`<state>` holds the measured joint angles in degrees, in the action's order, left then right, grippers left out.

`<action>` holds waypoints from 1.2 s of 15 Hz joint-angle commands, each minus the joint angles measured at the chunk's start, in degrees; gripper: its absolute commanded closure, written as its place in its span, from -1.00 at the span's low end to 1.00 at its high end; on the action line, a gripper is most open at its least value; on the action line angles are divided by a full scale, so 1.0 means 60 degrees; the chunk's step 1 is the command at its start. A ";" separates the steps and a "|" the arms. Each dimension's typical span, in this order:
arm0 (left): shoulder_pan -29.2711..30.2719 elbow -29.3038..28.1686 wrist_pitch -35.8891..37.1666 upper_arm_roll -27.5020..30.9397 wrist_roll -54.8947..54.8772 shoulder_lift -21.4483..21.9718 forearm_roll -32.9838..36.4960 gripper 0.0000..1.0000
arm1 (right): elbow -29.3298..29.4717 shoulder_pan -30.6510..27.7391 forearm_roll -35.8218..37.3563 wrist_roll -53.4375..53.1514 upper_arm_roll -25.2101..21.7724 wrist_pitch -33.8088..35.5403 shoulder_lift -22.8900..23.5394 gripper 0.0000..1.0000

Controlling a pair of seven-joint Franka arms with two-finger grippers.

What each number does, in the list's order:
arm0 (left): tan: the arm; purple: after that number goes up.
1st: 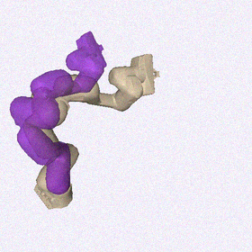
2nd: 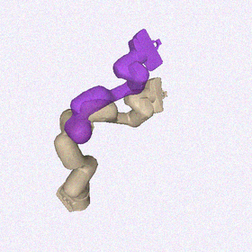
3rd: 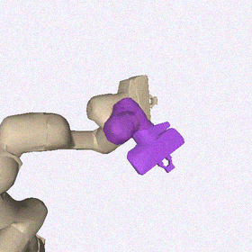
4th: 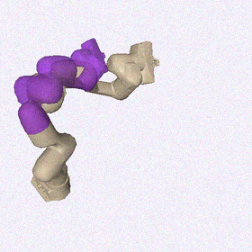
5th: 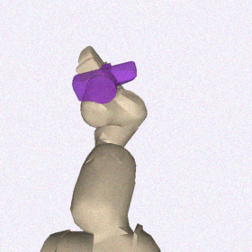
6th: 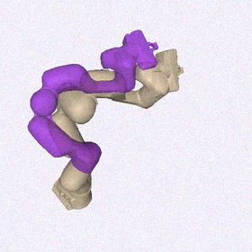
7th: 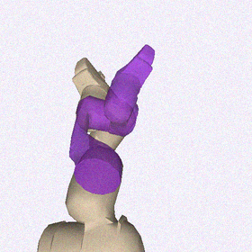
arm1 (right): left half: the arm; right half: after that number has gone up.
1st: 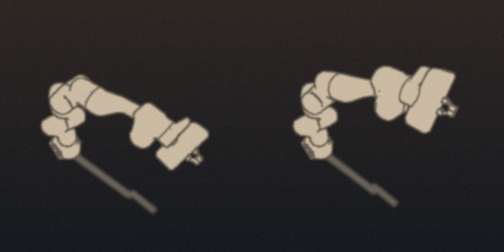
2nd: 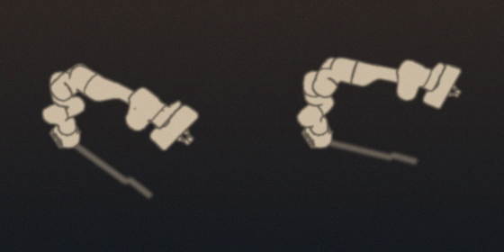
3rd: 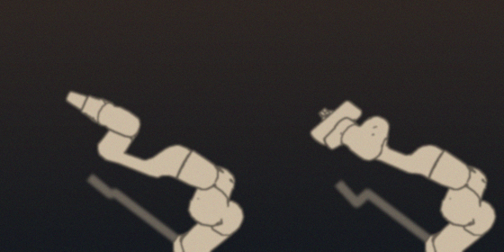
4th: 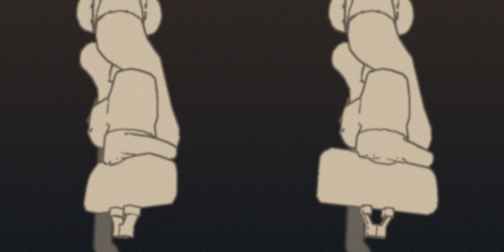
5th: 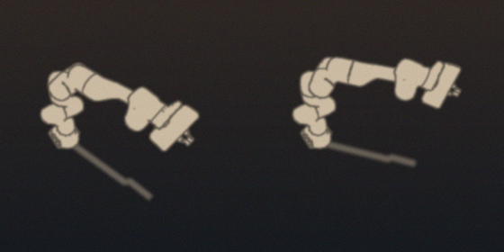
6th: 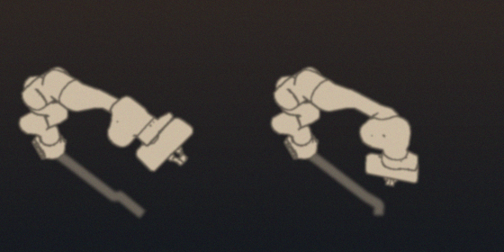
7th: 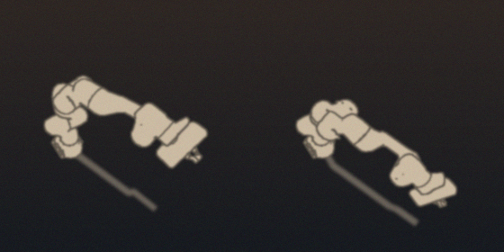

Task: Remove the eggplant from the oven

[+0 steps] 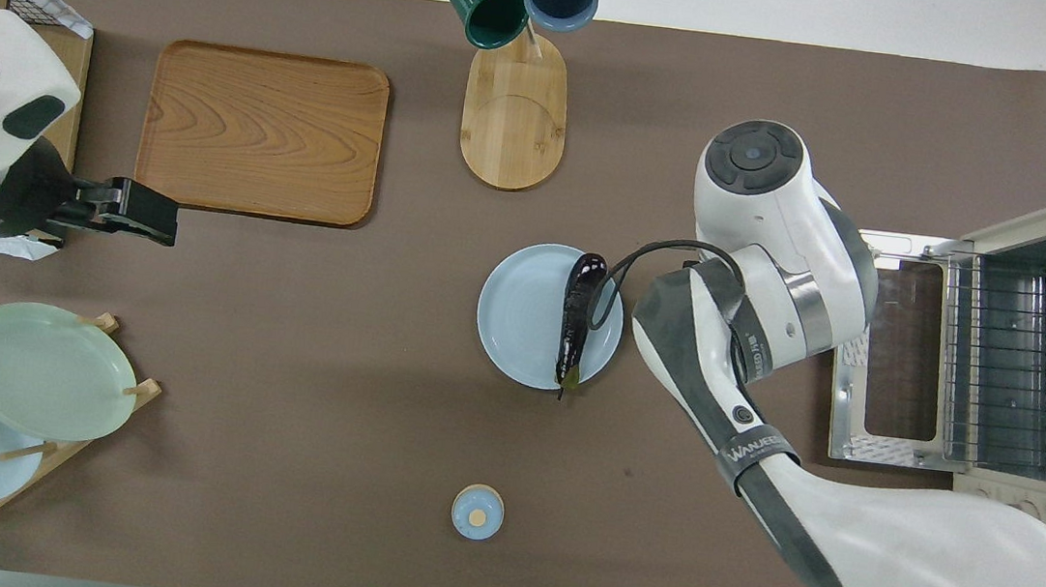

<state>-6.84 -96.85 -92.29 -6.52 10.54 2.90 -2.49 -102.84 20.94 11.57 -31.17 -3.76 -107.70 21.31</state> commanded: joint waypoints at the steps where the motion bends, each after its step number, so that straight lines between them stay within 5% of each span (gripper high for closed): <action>1: -0.0922 -0.0526 -0.0947 -0.0012 0.1271 -0.0072 0.0093 -1.00 | -0.1244 -0.0806 0.0444 0.0723 0.0143 -0.0667 -0.0651 0.86; 4: -0.1802 -0.1099 -0.2237 -0.0012 0.1800 -0.0553 -0.0593 -1.00 | -0.1288 -0.1334 0.0474 0.1473 0.0143 -0.0741 -0.0651 0.86; 12: -0.4687 -0.0983 -0.6131 0.0017 0.3339 -0.3468 -0.0683 -1.00 | -0.2050 -0.1906 0.0577 0.1518 0.0129 -0.1766 -0.0783 0.83; 18: -0.5378 -0.0631 -0.7760 0.0002 0.3326 -0.4744 -0.0625 -1.00 | -0.1802 -0.1995 0.1192 0.2730 0.0129 -0.1168 -0.1221 0.86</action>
<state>-37.33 -102.13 -136.46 -7.45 30.39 -23.48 -5.80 -112.91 10.42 16.20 -19.10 -3.38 -116.47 17.68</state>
